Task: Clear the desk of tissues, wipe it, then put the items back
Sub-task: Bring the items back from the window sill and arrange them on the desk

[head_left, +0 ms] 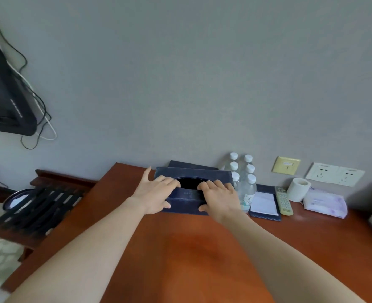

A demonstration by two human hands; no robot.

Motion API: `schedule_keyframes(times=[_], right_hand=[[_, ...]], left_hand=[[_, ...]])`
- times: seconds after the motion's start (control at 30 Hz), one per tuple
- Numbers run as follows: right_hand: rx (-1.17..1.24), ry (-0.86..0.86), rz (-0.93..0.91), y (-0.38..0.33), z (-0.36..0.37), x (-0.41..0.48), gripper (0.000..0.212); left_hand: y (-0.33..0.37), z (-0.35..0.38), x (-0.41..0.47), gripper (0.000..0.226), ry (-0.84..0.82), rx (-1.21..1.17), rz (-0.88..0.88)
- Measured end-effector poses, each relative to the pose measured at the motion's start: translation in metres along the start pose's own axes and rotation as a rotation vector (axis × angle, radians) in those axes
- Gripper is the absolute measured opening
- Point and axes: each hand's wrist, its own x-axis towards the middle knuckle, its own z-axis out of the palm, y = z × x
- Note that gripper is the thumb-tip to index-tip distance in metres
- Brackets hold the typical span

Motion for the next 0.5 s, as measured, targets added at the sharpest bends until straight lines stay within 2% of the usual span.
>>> schedule_keyframes(times=[0.5], right_hand=[[-0.027, -0.049, 0.174, 0.022, 0.053, 0.166, 0.054]], left_hand=[[-0.109, 0.052, 0.172, 0.064, -0.008, 0.007, 0.163]])
